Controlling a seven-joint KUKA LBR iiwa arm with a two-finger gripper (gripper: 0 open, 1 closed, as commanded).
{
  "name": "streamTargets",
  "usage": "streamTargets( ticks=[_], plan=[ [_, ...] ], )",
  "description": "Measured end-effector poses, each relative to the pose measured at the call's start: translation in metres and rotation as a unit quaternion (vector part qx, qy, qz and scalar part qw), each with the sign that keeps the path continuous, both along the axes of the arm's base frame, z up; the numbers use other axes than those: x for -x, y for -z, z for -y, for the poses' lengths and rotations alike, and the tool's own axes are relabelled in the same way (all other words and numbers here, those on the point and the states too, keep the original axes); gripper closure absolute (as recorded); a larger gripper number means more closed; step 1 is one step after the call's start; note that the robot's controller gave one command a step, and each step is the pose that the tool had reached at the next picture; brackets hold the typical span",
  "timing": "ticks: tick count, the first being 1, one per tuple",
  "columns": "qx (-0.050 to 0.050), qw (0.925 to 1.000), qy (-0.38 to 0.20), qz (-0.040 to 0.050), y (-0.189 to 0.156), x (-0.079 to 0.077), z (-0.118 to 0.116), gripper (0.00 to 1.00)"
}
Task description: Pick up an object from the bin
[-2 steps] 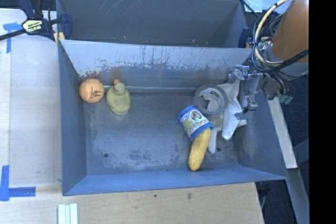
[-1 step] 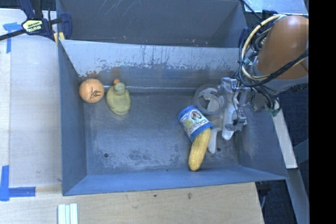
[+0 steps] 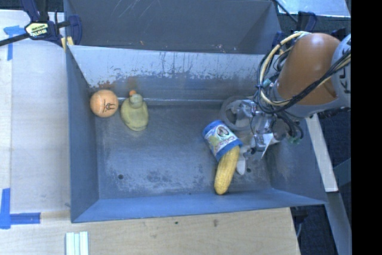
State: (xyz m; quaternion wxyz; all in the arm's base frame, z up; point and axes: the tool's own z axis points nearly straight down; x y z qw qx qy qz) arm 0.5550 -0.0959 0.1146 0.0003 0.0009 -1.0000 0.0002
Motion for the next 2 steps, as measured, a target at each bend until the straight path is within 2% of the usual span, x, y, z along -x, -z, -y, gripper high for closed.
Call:
streamTargets(
  ticks=[1, 2],
  plan=[
    [0.000, 1.0000, 0.008, 0.0053, 0.025, 0.002, -0.012, 0.00],
    [0.000, 0.9957, 0.092, 0.0012, 0.044, 0.003, -0.044, 1.00]
  ],
)
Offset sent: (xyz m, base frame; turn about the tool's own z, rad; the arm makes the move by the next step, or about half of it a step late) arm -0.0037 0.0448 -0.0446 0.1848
